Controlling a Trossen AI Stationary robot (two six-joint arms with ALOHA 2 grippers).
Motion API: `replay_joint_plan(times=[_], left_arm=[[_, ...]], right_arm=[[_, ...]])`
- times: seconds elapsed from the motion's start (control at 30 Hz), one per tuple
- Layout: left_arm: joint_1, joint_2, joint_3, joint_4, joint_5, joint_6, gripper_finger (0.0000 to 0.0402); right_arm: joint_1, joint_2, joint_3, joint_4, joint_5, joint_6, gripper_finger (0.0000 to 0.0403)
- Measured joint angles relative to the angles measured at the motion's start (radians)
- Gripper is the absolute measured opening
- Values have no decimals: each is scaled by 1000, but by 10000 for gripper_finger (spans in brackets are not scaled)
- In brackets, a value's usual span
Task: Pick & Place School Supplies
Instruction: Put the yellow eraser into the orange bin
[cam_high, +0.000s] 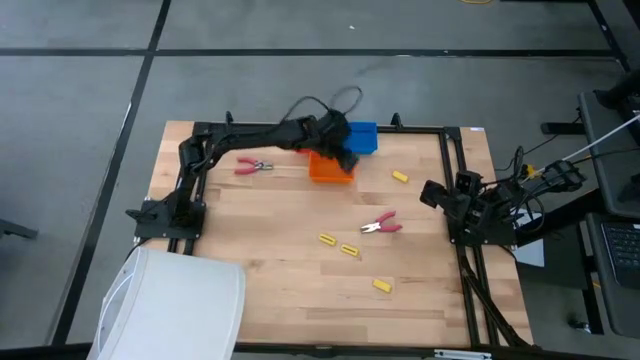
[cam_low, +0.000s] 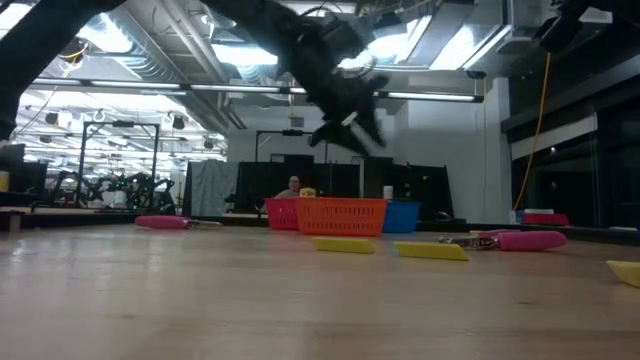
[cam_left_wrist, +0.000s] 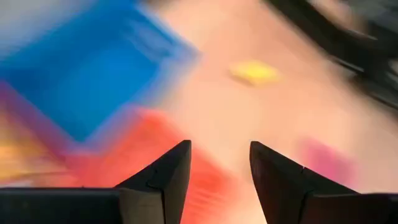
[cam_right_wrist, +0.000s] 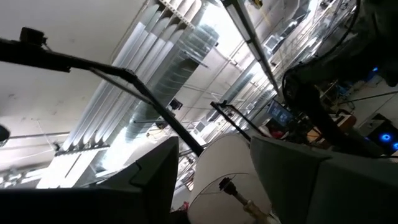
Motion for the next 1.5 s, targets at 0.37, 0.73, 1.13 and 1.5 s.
replay_joint_plan(times=[0.37, 0.73, 1.13, 1.5], left_arm=[[-404, -10, 0, -263, 27, 16, 141], [-587, -8, 0, -452, -340, 462, 140], [-418, 14, 0, -463, -199, 542, 216], [-436, 100, 0, -449, -148, 570, 219]], right_arm=[[0, 0, 0, 6, -185, -58, 205], [0, 47, 0, 2, -213, -51, 205], [0, 63, 85, -30, -172, -144, 205], [0, 106, 222, -338, -249, -125, 205]])
